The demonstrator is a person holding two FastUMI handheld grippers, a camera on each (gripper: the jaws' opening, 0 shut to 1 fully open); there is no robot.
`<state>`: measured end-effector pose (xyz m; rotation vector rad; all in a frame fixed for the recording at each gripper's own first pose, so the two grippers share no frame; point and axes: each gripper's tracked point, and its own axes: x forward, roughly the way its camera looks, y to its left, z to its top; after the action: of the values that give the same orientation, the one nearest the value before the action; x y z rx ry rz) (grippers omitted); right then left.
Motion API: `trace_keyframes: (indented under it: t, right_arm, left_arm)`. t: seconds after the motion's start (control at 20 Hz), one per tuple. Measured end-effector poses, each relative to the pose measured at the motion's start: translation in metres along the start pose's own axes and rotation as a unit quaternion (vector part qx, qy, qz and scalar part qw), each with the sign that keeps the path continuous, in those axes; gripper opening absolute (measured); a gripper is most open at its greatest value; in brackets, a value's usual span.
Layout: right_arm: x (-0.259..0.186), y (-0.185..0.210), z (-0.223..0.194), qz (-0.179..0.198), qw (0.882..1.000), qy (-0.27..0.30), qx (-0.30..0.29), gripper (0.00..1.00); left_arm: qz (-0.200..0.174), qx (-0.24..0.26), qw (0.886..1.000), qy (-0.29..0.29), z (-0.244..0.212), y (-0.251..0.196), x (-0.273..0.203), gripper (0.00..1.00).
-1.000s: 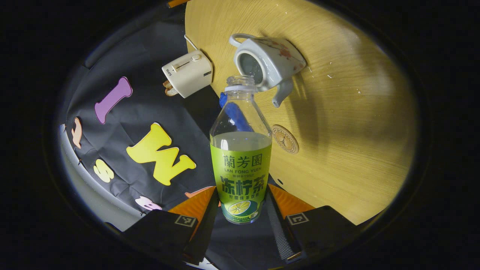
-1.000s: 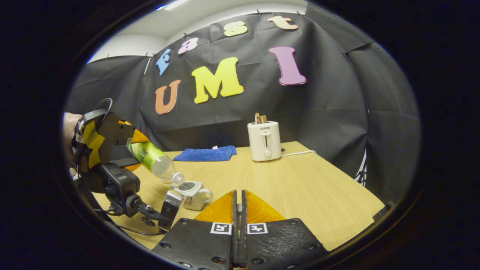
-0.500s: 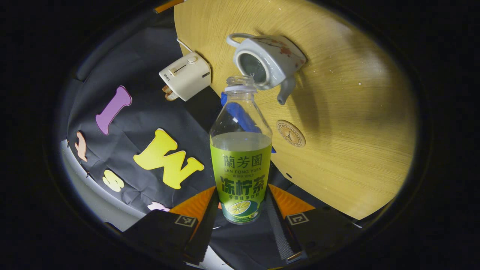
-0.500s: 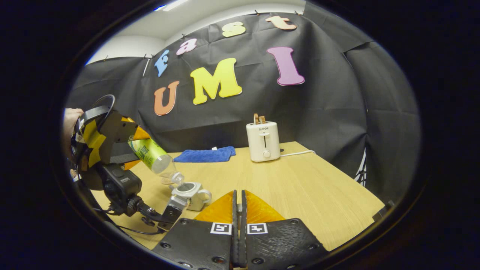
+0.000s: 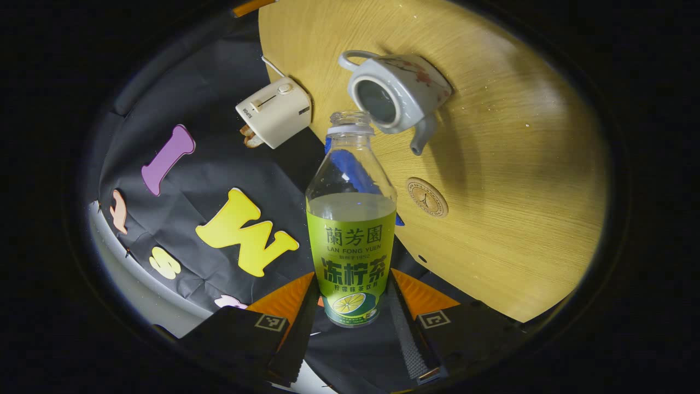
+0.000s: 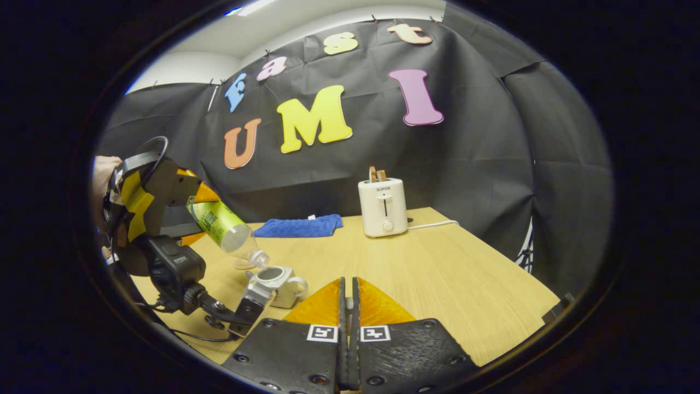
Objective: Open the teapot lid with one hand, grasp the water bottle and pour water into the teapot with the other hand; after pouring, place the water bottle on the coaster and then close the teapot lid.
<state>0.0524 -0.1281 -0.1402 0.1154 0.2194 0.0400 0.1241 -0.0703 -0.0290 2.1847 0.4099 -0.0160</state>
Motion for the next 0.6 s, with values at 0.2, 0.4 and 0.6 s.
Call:
trace_keyframes:
  t: [0.2,0.4,0.6]
  right_arm:
    - [0.002,-0.002,0.001,-0.006,1.0,0.001,0.006,0.0]
    - [0.0,-0.001,0.003,-0.007,1.0,0.001,0.01,0.0]
    - [-0.002,0.005,0.014,-0.007,1.0,-0.007,0.011,0.0]
  left_arm:
    - [0.006,-0.048,0.999,-0.011,-0.005,-0.003,0.003,0.72]
    - [-0.005,-0.166,0.985,-0.046,0.001,-0.024,0.0,0.72]
    - [-0.11,-0.422,0.896,-0.086,0.014,-0.081,-0.009,0.72]
